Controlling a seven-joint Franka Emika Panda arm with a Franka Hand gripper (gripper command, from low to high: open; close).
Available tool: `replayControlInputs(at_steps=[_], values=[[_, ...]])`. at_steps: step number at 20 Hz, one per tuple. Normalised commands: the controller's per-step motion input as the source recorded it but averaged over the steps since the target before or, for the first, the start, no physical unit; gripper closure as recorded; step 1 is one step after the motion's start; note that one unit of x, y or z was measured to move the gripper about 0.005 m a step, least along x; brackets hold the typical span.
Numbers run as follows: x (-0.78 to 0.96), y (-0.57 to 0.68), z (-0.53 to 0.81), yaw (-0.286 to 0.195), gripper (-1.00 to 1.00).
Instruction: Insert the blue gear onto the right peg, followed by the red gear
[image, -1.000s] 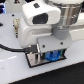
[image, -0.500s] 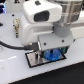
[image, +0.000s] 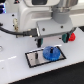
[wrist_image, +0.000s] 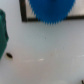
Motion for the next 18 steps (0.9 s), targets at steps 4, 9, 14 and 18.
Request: replayControlInputs(at_steps=[4,9,14,18], values=[[-0.83,0.19,0.03,0.000,-1.00],[-0.80,0.08,-0.04,0.000,-1.00],[-0.73,0.08,-0.11,0.000,-1.00],[-0.64,0.19,-0.17,0.000,-1.00]])
